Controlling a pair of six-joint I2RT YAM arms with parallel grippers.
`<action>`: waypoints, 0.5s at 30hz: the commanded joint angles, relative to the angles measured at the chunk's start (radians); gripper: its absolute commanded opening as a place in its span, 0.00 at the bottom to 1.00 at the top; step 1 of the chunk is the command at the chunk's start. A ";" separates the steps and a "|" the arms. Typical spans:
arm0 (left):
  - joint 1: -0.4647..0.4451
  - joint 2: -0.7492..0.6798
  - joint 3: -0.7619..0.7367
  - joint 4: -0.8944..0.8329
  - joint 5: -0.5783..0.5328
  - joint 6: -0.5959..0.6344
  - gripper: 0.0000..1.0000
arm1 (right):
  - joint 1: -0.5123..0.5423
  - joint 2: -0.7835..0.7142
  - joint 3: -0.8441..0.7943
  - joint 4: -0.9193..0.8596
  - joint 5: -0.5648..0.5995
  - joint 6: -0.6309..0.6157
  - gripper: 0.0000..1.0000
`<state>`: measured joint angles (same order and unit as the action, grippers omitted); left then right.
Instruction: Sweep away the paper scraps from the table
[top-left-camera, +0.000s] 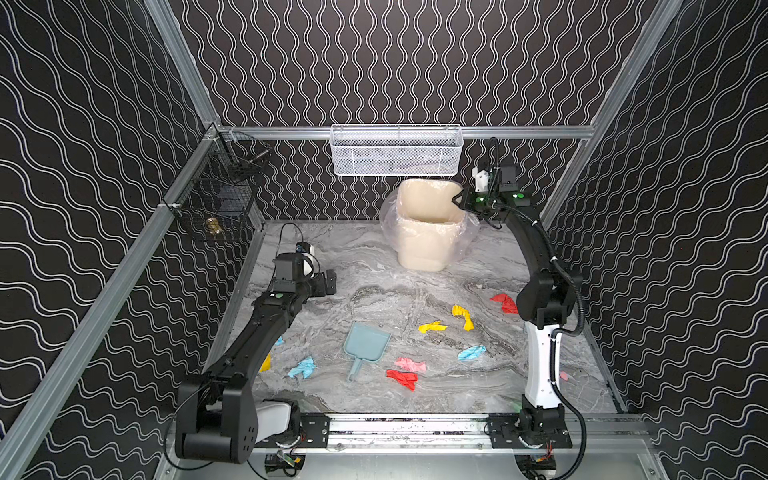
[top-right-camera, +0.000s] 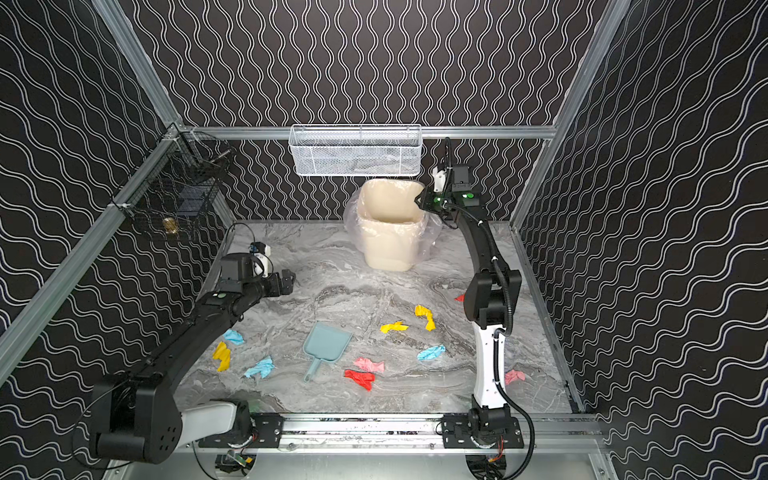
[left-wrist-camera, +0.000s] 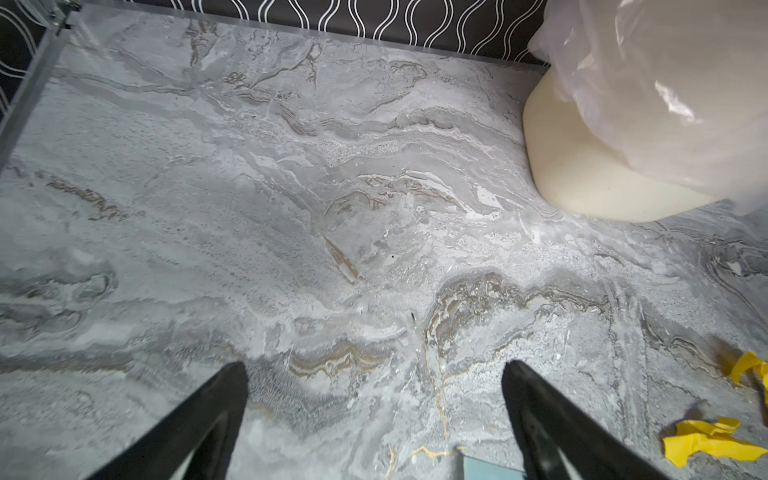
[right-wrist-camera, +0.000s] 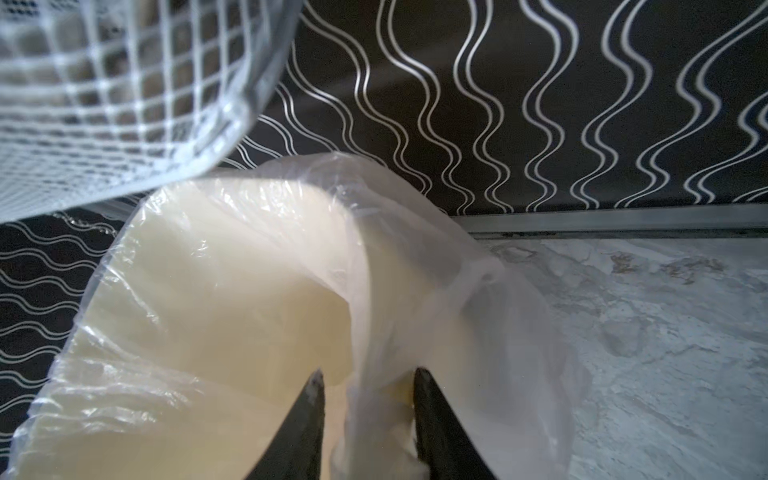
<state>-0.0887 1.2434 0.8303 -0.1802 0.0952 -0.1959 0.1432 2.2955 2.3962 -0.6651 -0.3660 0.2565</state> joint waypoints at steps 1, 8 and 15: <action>0.006 -0.038 -0.009 -0.069 -0.026 -0.014 0.99 | 0.025 -0.022 -0.018 -0.060 -0.052 -0.020 0.37; 0.006 -0.194 -0.072 -0.177 -0.042 -0.077 0.99 | 0.106 -0.071 -0.107 -0.054 -0.072 -0.012 0.38; 0.003 -0.358 -0.097 -0.330 -0.010 -0.140 0.99 | 0.203 -0.100 -0.190 -0.009 -0.085 0.018 0.38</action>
<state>-0.0849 0.9276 0.7368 -0.4252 0.0605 -0.2893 0.3206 2.2002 2.2288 -0.6498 -0.4404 0.2680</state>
